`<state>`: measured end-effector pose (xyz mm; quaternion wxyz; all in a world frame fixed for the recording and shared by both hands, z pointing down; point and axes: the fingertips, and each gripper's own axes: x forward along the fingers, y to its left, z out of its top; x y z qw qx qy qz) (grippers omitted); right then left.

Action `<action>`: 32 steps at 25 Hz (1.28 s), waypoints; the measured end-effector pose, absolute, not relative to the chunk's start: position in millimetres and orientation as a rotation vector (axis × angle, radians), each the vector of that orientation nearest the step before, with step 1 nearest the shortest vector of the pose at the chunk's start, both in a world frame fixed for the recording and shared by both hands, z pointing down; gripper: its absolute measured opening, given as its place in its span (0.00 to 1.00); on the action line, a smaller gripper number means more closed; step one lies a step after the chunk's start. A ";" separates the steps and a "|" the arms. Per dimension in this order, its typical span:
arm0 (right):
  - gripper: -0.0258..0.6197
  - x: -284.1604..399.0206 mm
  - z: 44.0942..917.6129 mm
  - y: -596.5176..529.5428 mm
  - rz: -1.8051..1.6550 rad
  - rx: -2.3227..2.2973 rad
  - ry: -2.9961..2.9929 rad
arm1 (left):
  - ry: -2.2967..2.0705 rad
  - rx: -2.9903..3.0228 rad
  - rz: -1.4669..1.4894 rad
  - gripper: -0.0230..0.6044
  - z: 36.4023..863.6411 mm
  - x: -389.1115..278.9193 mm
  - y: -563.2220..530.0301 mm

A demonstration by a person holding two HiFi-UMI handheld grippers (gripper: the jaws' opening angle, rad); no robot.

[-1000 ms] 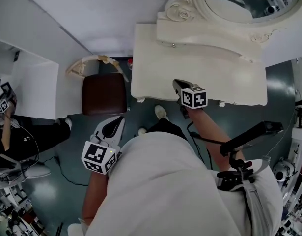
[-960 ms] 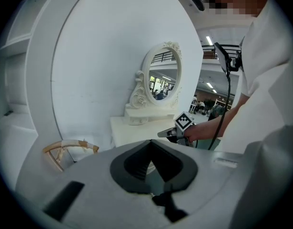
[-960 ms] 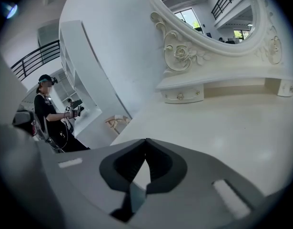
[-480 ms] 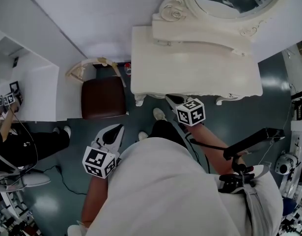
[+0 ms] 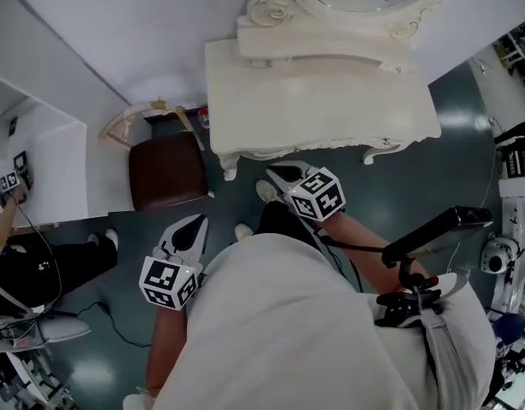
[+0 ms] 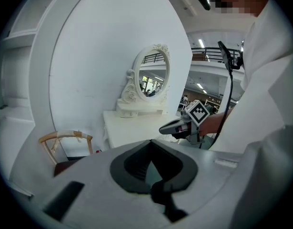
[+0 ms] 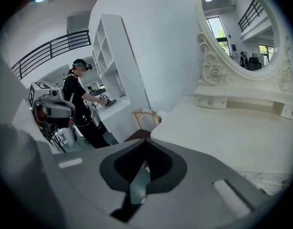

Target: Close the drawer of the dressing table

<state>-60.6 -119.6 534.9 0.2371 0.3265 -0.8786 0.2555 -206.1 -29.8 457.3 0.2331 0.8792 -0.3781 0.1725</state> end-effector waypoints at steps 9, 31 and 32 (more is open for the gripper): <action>0.03 -70.0 526.2 -94.6 0.655 0.870 -2.428 | -1.028 2.415 0.489 0.04 464.9 -208.9 -8.7; 0.03 -63.2 524.5 -80.0 0.633 0.888 -2.429 | -0.964 2.439 0.507 0.04 472.5 -194.6 -3.8; 0.03 -63.2 524.8 -80.6 0.632 0.889 -2.428 | -0.961 2.439 0.507 0.04 473.5 -194.6 -4.0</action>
